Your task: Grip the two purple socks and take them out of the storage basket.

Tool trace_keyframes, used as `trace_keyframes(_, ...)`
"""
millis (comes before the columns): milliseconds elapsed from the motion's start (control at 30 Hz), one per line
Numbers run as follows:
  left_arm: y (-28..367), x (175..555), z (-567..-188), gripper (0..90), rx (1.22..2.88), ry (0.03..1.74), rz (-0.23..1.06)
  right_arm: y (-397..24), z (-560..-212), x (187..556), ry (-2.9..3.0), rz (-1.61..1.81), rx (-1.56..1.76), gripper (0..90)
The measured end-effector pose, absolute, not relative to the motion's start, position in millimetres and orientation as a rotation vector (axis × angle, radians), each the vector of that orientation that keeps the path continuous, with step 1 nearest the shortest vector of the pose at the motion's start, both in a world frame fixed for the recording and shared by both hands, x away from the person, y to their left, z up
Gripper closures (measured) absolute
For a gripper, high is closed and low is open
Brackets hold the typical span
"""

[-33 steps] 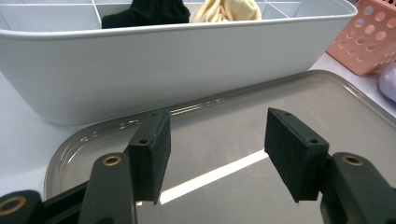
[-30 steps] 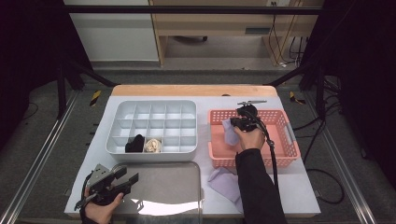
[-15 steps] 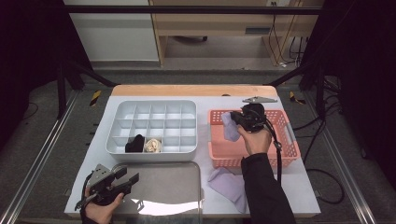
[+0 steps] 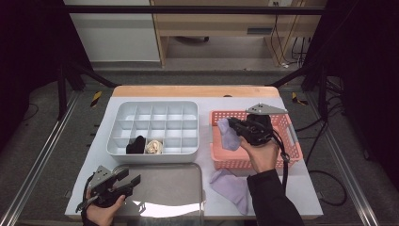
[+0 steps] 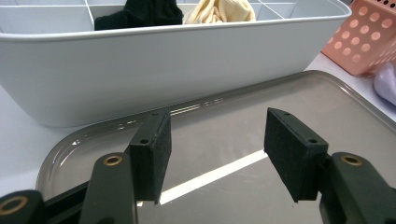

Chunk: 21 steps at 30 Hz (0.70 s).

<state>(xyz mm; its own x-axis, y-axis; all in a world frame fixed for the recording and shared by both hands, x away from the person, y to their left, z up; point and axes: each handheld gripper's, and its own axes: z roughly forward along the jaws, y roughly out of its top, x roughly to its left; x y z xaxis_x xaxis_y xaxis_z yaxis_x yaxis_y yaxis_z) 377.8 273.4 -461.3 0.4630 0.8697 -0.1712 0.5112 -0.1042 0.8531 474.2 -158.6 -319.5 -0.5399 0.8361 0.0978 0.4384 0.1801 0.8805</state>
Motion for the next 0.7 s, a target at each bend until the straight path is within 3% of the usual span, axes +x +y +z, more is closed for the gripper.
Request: trace_keyframes(700,272.5,376.7,-459.0,42.5,1.749,1.176,0.474,-116.7,-333.4,410.5,2.174,1.475,1.02,86.6)
